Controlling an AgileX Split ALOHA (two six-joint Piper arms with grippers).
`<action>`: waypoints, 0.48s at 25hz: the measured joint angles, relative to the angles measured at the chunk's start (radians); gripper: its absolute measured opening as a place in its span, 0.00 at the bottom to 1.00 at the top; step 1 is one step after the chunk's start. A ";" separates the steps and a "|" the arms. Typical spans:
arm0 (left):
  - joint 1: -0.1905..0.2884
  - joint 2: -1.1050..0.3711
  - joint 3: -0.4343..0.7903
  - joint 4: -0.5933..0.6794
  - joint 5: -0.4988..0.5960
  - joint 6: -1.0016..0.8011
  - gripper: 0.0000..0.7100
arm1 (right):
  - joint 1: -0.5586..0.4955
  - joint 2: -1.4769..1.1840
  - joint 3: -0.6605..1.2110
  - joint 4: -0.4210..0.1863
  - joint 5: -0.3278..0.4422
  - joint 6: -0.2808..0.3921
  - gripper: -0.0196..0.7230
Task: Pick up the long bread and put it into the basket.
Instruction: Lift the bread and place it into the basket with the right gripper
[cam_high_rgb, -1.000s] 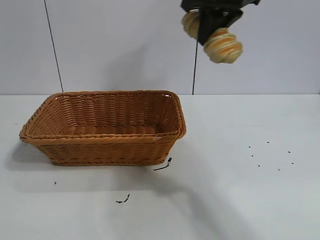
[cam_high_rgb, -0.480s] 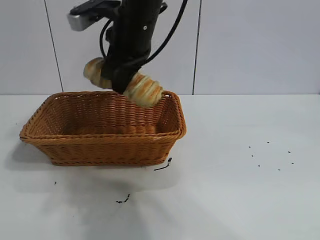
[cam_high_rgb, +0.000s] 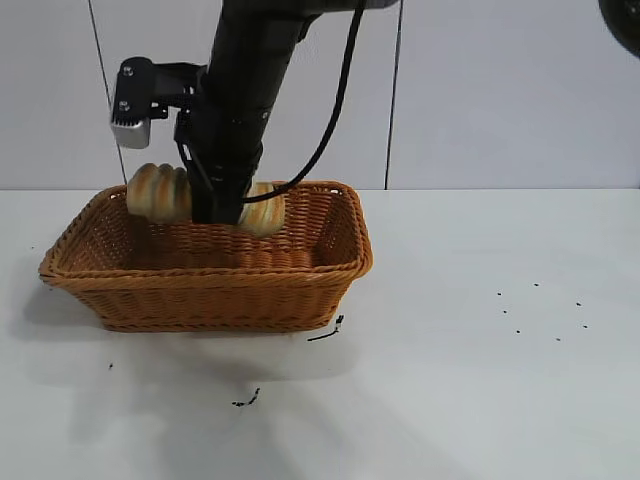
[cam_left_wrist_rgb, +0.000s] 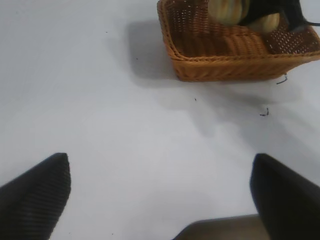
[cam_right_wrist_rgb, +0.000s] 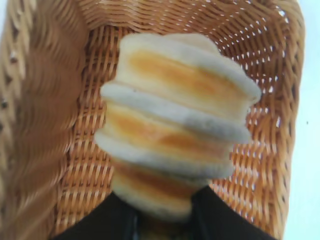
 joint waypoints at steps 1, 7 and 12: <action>0.000 0.000 0.000 0.000 0.000 0.000 0.98 | -0.004 0.009 0.000 0.001 -0.001 0.000 0.24; 0.000 0.000 0.000 0.000 0.000 0.000 0.98 | -0.035 0.025 0.000 0.028 -0.014 0.003 0.54; 0.000 0.000 0.000 0.000 0.000 0.000 0.98 | -0.046 0.025 0.000 0.041 -0.032 0.018 0.83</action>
